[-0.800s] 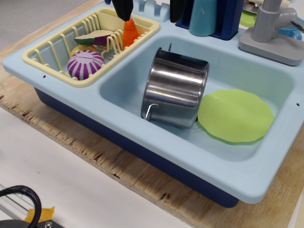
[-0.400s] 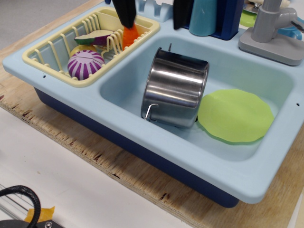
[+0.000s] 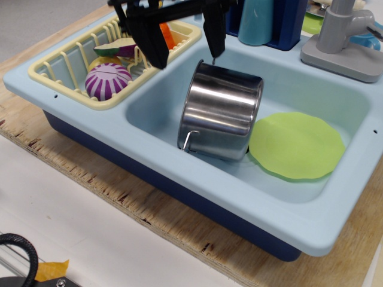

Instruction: Flip pot upright which is in sink

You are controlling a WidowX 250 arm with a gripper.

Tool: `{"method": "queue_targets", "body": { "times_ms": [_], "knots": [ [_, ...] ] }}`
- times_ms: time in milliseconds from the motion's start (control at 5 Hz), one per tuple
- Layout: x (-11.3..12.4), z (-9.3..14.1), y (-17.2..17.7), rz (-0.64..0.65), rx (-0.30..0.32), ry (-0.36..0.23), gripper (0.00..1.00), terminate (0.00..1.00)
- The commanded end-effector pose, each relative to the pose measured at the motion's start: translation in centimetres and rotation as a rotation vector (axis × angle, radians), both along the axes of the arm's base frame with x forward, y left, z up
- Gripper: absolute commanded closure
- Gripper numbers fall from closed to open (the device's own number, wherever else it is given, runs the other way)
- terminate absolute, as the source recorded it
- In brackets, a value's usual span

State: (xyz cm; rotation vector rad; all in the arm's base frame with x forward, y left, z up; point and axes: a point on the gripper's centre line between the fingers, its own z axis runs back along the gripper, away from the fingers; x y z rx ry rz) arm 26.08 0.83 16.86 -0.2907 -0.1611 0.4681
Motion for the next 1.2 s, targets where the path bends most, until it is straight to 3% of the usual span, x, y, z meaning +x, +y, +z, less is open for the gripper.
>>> {"method": "queue_targets", "body": {
  "times_ms": [0,600,800,1000],
  "knots": [
    [0.0,-0.2,0.0,0.029,-0.078,-0.073,0.0,0.0],
    [0.4,-2.7,-3.0,0.036,-0.178,-0.226,0.0,0.0],
    [1.0,-2.8,-4.2,0.009,-0.164,-0.224,1.0,0.0],
    [1.4,-2.4,-4.7,-0.041,-0.116,-0.216,1.0,0.0]
  ]
}}
